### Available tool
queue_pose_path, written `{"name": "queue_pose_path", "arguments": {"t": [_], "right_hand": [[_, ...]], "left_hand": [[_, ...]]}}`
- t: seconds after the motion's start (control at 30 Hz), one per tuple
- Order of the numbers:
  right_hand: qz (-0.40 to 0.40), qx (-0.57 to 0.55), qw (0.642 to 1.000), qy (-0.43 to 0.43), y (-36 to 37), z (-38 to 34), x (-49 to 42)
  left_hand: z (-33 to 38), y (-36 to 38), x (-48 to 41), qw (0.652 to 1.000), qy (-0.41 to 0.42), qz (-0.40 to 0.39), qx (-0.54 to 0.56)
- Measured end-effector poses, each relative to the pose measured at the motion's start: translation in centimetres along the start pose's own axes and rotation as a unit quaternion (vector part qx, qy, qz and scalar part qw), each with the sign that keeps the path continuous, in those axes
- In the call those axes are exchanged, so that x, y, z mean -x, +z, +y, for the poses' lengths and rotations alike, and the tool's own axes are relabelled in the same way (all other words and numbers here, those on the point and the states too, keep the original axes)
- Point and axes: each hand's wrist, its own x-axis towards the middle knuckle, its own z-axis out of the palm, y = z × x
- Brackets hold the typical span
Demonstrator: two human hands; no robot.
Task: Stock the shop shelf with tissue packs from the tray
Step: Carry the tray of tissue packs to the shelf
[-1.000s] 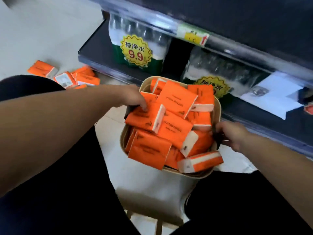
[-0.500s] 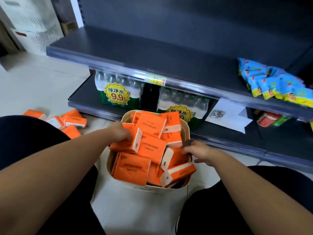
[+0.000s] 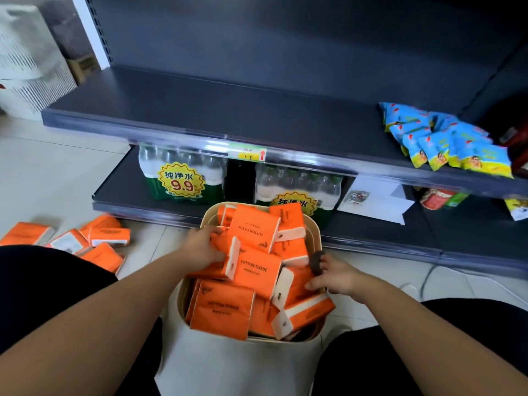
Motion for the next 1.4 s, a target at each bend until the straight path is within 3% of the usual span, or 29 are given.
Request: {"name": "queue_pose_path", "arguments": {"t": [0.37, 0.57, 0.77, 0.97, 1.1, 1.17, 1.23, 1.3, 1.4], "right_hand": [[0.056, 0.036, 0.997, -0.033, 0.3, 0.3, -0.3], [0.147, 0.121, 0.981, -0.036, 0.0, 0.9, 0.2], [0.144, 0.142, 0.978, -0.046, -0.1, 0.8, 0.7], [0.157, 0.232, 0.959, -0.029, -0.4, 0.8, 0.1], [0.155, 0.334, 0.930, -0.025, -1.6, -0.6, -0.8], [0.099, 0.386, 0.916, -0.055, -2.6, -1.9, -1.2], [0.015, 0.437, 0.897, -0.073, -3.9, -3.4, -1.7], [-0.043, 0.462, 0.884, -0.063, -5.3, -4.8, -2.2], [-0.040, 0.448, 0.891, -0.070, -6.9, -6.4, -3.7]], "left_hand": [[0.2, 1.4, 0.1, 0.998, -0.005, 0.004, -0.061], [0.2, 1.7, 0.3, 0.995, -0.020, 0.013, -0.096], [0.3, 1.8, -0.1, 0.988, -0.033, 0.026, -0.147], [2.9, -3.8, -1.1, 0.970, -0.006, -0.110, -0.215], [5.3, -7.2, -1.1, 0.944, 0.047, -0.149, -0.292], [6.5, -7.4, -1.6, 0.957, 0.093, -0.141, -0.235], [8.3, -7.5, -2.1, 0.981, 0.144, -0.108, -0.078], [10.1, -7.1, -2.4, 0.976, 0.172, -0.092, 0.093], [11.7, -5.9, -3.8, 0.970, 0.202, -0.059, 0.122]]}}
